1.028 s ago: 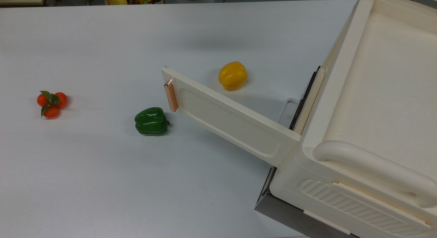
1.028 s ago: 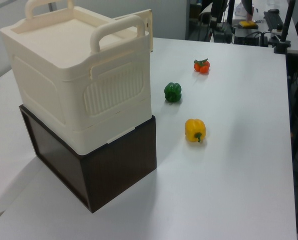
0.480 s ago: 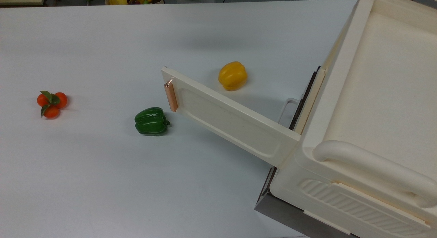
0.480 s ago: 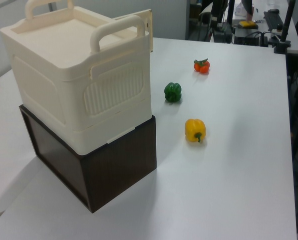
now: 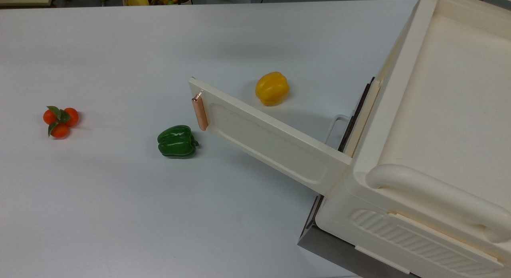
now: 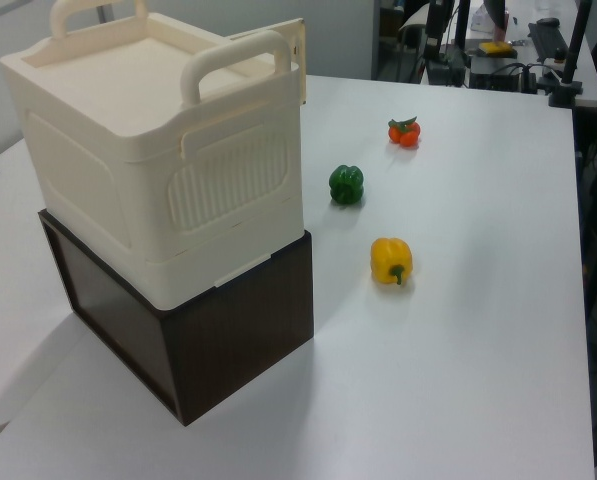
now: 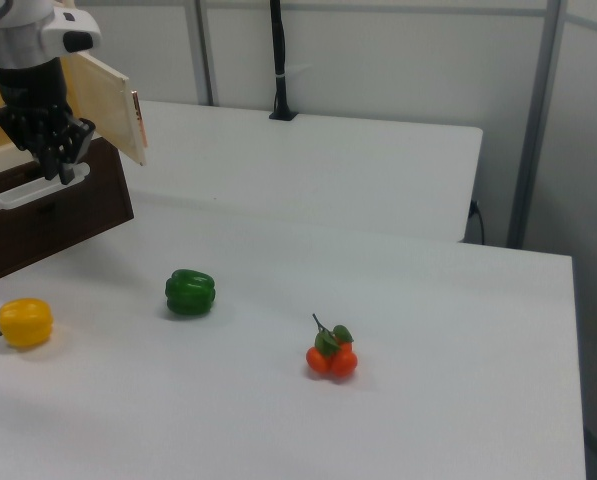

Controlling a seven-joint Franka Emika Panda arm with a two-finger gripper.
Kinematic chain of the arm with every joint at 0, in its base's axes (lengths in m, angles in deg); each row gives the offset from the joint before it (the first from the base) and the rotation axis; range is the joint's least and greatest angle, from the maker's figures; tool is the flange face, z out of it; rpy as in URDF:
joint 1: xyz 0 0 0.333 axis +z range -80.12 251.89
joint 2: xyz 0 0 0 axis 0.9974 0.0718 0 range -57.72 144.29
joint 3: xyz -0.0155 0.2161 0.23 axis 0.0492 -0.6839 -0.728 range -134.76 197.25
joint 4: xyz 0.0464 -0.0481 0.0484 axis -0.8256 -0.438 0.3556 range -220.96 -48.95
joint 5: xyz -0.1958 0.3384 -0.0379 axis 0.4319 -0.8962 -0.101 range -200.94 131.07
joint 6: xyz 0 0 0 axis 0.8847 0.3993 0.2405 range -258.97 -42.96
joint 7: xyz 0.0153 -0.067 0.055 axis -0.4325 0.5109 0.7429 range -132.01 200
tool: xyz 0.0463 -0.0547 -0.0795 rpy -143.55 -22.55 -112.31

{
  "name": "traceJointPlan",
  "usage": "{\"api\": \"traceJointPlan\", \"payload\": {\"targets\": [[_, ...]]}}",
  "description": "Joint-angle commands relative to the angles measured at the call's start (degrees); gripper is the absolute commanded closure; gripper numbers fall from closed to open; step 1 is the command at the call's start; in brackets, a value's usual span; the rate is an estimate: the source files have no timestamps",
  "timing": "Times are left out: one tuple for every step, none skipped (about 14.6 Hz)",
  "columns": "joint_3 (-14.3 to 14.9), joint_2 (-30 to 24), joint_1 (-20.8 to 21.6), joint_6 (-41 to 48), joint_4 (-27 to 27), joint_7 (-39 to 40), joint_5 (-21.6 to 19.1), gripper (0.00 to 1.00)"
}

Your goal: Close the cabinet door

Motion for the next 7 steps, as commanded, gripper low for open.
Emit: {"api": "traceJointPlan", "payload": {"targets": [[0.54,-0.65,-0.12,-1.4,-1.21,1.18,-2.16,1.0],[0.54,-0.3,-0.12,-1.58,-1.21,1.7,-2.95,1.0],[0.54,-0.13,-0.12,-2.71,-1.21,1.62,-3.92,1.0],[0.54,-0.04,-0.29,-5.16,-1.38,1.1,-4.97,1.0],[0.54,0.4,-0.47,-7.62,-1.82,0.74,-6.46,1.0],[0.54,1.01,-1.43,-11.91,-2.08,-0.48,-9.17,1.0],[0.54,1.8,-1.87,-15.17,-2.09,-1.45,-10.68,1.0]]}}
